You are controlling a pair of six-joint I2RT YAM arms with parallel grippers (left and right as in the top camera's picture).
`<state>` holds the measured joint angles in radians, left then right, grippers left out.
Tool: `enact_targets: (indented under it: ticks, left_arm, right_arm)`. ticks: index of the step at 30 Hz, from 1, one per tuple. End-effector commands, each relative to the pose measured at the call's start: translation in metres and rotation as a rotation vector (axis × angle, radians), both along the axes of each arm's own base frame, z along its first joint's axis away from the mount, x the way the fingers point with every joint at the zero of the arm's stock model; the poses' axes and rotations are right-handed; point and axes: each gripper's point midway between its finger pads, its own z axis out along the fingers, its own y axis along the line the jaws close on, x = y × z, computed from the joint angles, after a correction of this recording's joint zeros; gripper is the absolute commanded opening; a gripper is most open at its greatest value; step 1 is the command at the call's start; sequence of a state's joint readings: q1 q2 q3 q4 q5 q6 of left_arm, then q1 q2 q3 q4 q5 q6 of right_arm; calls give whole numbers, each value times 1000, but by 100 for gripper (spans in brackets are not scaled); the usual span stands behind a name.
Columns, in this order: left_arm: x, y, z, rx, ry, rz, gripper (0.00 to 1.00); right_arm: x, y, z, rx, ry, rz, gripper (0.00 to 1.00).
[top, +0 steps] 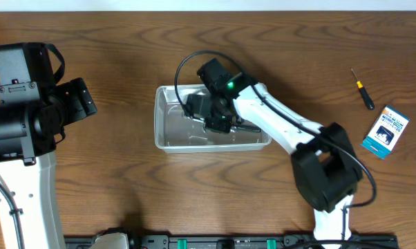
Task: Pack container
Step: 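Carry the wrench into the box and release it with the right gripper, then grasp the yellow-and-black screwdriver handle with the right gripper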
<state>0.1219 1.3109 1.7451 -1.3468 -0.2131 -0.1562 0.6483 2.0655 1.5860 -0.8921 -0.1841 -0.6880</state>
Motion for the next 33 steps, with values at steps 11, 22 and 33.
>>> enact_targets:
  ticks: [11, 22, 33]
  left_arm:
    - [-2, 1, -3, 5, 19, -2, 95]
    - [-2, 1, -4, 5, 19, -2, 95]
    - [-2, 1, -4, 5, 22, -2, 95]
  right_arm:
    - [73, -59, 103, -22, -309, -258, 62]
    - [126, -321, 185, -10, -448, -1013, 89]
    - [114, -425, 83, -71, -175, -1123, 91]
